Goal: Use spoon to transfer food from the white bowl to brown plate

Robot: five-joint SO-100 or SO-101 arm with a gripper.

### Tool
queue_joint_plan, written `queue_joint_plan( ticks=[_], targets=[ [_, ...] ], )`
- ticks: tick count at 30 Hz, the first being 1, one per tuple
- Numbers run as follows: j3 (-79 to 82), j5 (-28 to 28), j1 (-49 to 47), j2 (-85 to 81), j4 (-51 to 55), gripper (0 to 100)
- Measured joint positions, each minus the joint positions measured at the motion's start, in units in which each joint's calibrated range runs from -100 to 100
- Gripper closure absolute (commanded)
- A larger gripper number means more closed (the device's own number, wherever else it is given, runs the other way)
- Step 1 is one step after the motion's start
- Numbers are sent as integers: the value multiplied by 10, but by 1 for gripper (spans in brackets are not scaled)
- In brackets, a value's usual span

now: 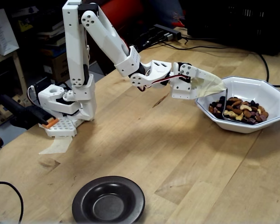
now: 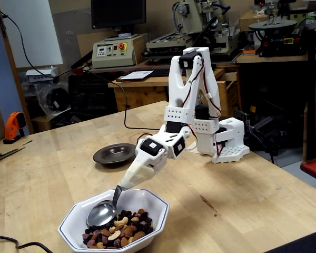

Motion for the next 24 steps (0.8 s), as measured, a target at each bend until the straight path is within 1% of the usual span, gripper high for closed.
queue_joint_plan(
  ticks=[13,17,20,24],
  targets=[
    [-14,0,1,0,0,96],
    [-48,-2,30,2,1,96],
    [-66,5,53,4,4,96],
    [-70,29,70,23,2,96]
  ],
)
